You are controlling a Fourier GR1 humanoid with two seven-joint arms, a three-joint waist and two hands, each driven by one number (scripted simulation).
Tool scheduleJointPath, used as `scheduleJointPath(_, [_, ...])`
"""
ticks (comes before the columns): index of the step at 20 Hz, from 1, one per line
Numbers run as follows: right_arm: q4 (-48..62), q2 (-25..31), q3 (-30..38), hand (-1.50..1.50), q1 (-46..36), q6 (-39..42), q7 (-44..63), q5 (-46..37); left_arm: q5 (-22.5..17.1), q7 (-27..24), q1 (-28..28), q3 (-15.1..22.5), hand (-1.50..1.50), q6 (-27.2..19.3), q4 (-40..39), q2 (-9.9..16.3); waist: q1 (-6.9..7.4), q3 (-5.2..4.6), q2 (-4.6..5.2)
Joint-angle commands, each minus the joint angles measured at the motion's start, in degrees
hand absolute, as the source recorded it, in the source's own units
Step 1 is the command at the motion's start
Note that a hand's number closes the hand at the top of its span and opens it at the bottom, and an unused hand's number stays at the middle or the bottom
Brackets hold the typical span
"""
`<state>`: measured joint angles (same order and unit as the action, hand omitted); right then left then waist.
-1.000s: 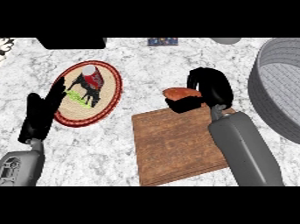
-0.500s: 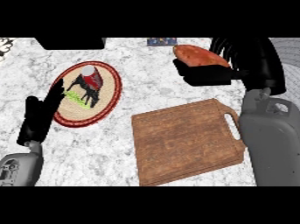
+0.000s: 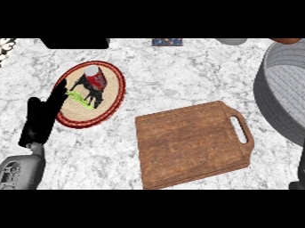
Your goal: Pick the sweet potato from the cutting board and place it in the basket
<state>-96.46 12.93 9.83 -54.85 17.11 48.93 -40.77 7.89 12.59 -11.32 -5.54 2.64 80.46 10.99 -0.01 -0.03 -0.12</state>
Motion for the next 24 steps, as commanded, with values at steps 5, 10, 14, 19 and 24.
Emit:
scheduleJointPath(5, [10.94,13.18,-0.30,1.50,-6.00,8.30,-0.10,-4.99,0.49,0.54,0.68,0.61,0.00,0.27,0.90,-0.06,0.65,-0.02,0.13])
scheduleJointPath(10, [20.04,22.17,-0.94,1.50,-3.28,10.81,-6.97,-8.70,0.26,0.75,0.46,0.51,0.00,-0.07,1.79,-0.49,0.83,0.01,0.42])
scheduleJointPath(14, [24.20,26.54,1.69,1.50,-0.04,9.42,-12.33,-8.71,-0.09,1.01,-1.42,-0.46,0.00,0.15,0.00,0.05,0.17,0.04,0.31])
scheduleJointPath(19, [29.25,29.58,5.20,1.50,6.42,2.25,-21.15,-8.97,-1.68,-0.36,0.53,-1.91,0.00,2.38,0.09,1.62,0.20,0.05,0.32])
scheduleJointPath(24, [38.30,34.36,7.60,1.50,5.56,1.72,-32.59,-6.83,-0.17,1.92,-0.88,0.62,0.00,1.19,1.62,-0.62,0.64,0.07,0.32])
